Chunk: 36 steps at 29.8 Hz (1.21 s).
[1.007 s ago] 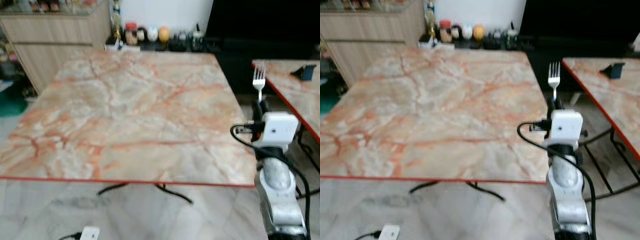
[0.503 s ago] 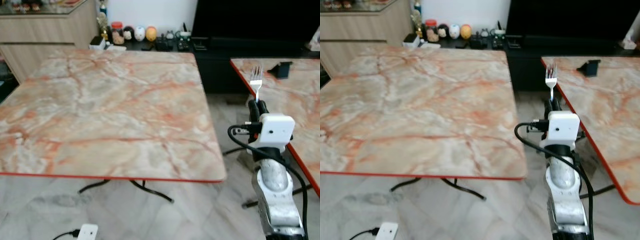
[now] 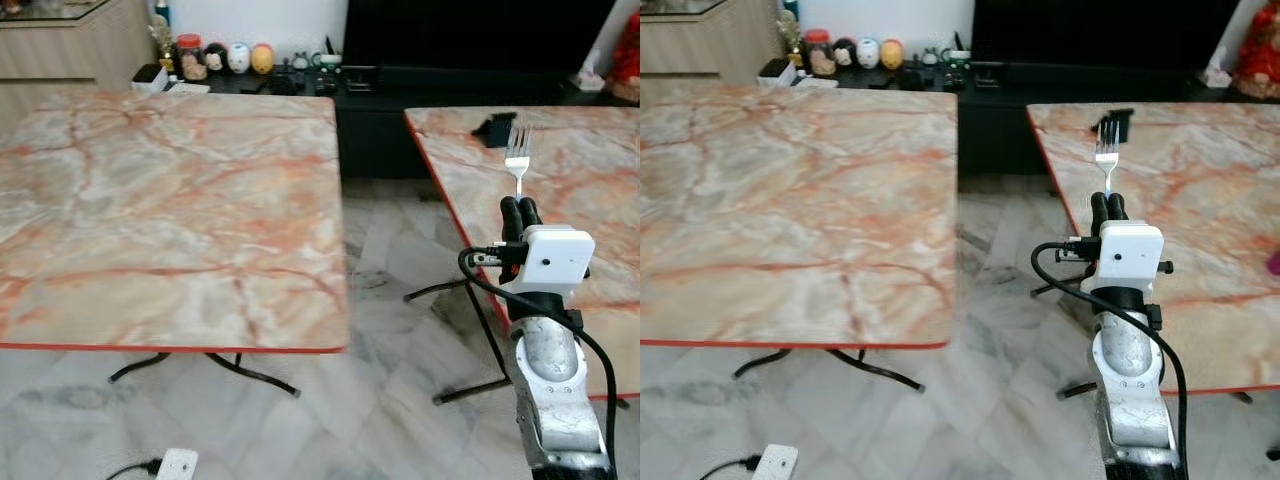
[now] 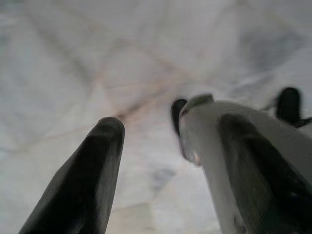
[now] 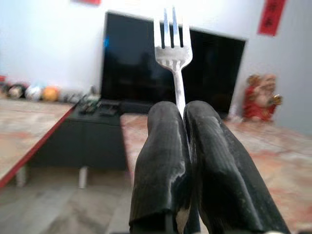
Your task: Setting the table
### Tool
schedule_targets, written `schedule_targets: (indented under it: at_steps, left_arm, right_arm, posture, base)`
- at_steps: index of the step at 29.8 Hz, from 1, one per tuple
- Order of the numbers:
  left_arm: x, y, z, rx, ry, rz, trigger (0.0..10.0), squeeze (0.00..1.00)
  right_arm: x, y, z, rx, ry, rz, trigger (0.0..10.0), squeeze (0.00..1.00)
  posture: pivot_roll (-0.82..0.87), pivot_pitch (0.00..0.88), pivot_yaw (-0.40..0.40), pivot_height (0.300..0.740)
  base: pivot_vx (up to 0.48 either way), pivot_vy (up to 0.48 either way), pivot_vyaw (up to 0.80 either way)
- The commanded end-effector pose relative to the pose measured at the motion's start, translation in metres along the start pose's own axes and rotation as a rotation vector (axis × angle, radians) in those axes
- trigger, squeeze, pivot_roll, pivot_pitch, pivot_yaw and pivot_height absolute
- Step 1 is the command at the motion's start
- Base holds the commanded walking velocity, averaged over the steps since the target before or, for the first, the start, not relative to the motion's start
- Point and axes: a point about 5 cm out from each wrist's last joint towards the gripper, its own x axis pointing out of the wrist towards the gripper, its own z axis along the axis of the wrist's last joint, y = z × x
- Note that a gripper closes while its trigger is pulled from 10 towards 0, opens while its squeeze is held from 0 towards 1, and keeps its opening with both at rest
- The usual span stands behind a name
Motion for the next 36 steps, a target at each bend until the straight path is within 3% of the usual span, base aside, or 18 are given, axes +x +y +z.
schedule_targets:
  at_steps: [1, 36]
  left_arm:
    - [-0.0014, 0.0076, -0.0053, 0.004, 0.018, 0.014, 10.0, 0.0]
    - [-0.001, 0.0079, -0.0027, -0.008, 0.018, 0.01, 10.0, 0.0]
  right_arm:
    - [0.002, 0.0047, 0.0077, 0.006, -0.034, 0.014, 10.0, 0.0]
    - [0.0058, 0.0033, 0.0104, -0.009, -0.024, 0.013, 10.0, 0.0]
  posture:
    - [0.01, 0.0, -0.014, 0.74]
    - [0.0, 0.0, -0.017, 0.74]
  base:
    - [0.0, -0.428, 0.0]
    - [0.0, -0.428, 0.0]
